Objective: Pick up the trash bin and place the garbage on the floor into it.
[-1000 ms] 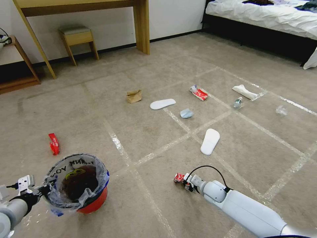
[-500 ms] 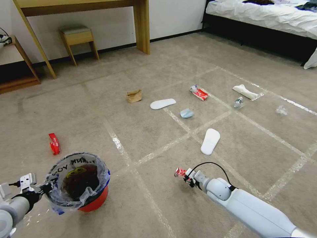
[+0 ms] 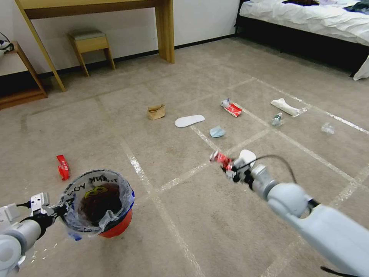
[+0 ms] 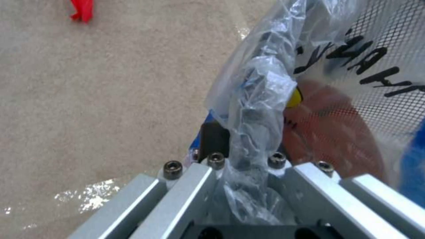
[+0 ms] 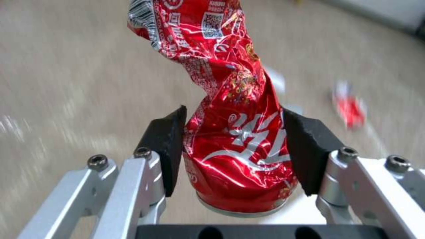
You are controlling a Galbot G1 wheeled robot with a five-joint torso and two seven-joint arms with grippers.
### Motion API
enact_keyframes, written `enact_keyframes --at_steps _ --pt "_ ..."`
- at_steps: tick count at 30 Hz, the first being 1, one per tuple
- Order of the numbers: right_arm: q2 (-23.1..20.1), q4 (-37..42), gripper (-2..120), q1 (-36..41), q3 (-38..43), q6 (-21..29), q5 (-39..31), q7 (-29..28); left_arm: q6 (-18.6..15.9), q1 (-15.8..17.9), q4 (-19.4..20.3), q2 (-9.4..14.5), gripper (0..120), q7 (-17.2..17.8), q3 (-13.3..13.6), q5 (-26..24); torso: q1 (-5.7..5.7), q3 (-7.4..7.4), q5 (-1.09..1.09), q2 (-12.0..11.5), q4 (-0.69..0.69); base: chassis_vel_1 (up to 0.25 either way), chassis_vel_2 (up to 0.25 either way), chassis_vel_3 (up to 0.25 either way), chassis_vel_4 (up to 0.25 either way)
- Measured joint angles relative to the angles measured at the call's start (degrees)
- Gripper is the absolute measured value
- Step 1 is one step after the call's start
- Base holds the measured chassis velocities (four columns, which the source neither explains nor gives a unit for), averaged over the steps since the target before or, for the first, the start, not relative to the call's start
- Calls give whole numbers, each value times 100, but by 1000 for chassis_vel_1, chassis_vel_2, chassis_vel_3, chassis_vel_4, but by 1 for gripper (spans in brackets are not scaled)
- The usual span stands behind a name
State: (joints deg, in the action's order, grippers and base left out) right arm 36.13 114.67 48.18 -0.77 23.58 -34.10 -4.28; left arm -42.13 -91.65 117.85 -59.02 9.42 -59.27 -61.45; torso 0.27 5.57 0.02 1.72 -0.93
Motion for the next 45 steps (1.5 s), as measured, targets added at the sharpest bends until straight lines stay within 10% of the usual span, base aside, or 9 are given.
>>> enact_keyframes --at_steps 9,19,45 --pt "-202 1100 48 -1277 -406 -159 -1643 -244 0 5 225 242 1 206 105 -357 0 0 -1 0 1 0 0 0 0" --pt "1207 882 48 -3834 -2635 -174 -3574 -995 0 68 315 413 1 286 280 -474 0 1 -6 0 2 0 0 0 0" --pt "3438 -638 48 -4831 -4956 482 -3940 -1718 0 -10 546 436 1 283 155 -544 1 0 -3 0 1 0 0 0 0"
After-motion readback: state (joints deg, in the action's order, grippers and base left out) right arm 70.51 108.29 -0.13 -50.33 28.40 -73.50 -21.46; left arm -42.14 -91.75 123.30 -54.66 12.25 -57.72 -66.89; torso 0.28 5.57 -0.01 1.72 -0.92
